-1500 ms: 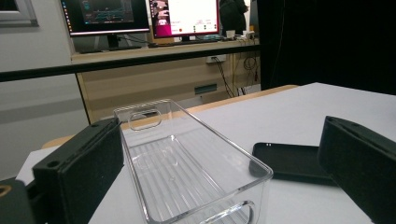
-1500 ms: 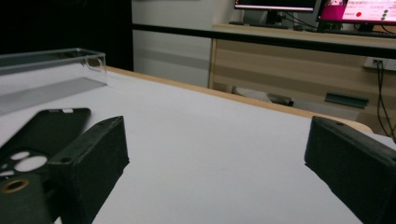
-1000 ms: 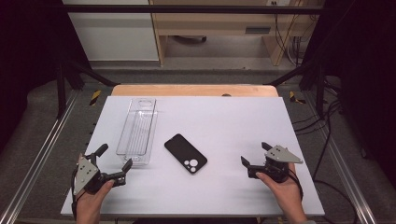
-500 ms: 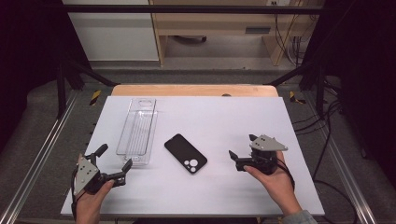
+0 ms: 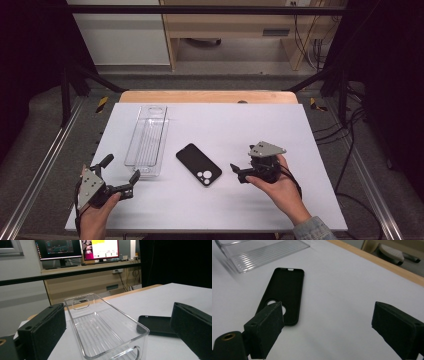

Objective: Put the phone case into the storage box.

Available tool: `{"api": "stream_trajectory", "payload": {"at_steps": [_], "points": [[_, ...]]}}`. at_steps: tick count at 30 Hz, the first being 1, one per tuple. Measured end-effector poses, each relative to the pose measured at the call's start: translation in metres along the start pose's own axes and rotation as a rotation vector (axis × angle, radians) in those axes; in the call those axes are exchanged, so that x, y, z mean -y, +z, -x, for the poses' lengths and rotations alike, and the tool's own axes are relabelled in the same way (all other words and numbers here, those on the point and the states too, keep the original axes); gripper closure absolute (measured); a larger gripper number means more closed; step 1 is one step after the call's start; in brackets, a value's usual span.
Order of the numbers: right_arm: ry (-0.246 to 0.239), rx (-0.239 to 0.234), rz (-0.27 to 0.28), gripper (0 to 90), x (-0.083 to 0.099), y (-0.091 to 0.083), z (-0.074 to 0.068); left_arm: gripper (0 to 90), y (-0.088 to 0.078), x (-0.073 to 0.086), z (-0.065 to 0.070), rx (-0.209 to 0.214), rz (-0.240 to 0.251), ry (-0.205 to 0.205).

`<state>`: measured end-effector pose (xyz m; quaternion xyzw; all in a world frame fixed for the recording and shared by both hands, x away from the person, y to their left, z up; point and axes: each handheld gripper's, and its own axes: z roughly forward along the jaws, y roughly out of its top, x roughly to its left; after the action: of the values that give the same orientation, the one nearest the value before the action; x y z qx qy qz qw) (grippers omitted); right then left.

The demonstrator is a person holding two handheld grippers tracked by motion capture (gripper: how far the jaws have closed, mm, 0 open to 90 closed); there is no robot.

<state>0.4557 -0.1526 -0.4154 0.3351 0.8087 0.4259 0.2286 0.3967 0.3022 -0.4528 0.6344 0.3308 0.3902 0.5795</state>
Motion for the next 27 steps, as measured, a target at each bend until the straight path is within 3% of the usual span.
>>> {"api": "stream_trajectory", "payload": {"at_steps": [3,11,20,27], "points": [[-0.007,-0.03,-0.042,10.8,0.0,0.01,-0.005,0.0,-0.001,0.0,0.001,-0.001,-0.002,0.001],[-0.024,-0.083,-0.094,10.9,-0.001,0.021,-0.015,0.0,0.0,0.0,0.002,0.006,-0.007,0.002],[-0.043,-0.1,-0.126,11.8,-0.006,0.031,-0.023,0.0,0.0,0.0,0.002,0.005,-0.005,0.001],[-0.014,-0.126,-0.142,12.8,-0.012,0.043,-0.025,0.0,-0.001,0.0,0.003,0.005,-0.008,0.002]]}}
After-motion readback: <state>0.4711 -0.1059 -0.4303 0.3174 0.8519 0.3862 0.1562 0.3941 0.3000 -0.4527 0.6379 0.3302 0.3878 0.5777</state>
